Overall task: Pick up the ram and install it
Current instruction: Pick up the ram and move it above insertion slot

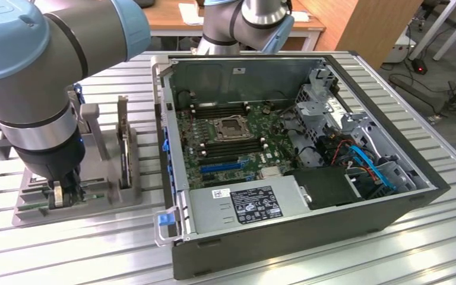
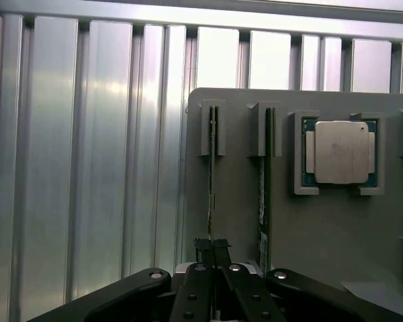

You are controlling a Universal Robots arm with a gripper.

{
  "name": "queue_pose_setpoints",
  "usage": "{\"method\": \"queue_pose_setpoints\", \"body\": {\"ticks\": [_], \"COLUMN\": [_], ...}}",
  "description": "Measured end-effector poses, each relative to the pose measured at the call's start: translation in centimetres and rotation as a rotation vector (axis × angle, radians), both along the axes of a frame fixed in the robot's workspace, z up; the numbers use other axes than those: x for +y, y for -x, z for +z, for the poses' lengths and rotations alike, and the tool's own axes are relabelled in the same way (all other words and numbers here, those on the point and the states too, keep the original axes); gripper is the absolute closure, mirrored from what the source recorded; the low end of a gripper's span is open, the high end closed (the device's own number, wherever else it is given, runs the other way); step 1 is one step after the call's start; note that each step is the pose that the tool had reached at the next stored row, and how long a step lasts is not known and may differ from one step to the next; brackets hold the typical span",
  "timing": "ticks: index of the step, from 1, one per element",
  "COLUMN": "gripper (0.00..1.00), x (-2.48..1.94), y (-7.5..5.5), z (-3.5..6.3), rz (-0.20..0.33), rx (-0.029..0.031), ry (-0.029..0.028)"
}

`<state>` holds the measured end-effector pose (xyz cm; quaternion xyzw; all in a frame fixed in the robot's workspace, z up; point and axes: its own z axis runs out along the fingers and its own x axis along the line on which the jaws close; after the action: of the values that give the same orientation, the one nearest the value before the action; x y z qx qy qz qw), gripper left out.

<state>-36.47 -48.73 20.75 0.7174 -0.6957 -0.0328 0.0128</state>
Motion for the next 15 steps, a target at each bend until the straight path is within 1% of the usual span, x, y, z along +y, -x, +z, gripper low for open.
{"method": "queue_pose_setpoints", "body": {"ticks": [15], "gripper": [0.89], "x": [0.00], "y": [-0.01], "z": [0.59], "rz": [0.000], "rx": [0.0000], "ry": [0.0000]}}
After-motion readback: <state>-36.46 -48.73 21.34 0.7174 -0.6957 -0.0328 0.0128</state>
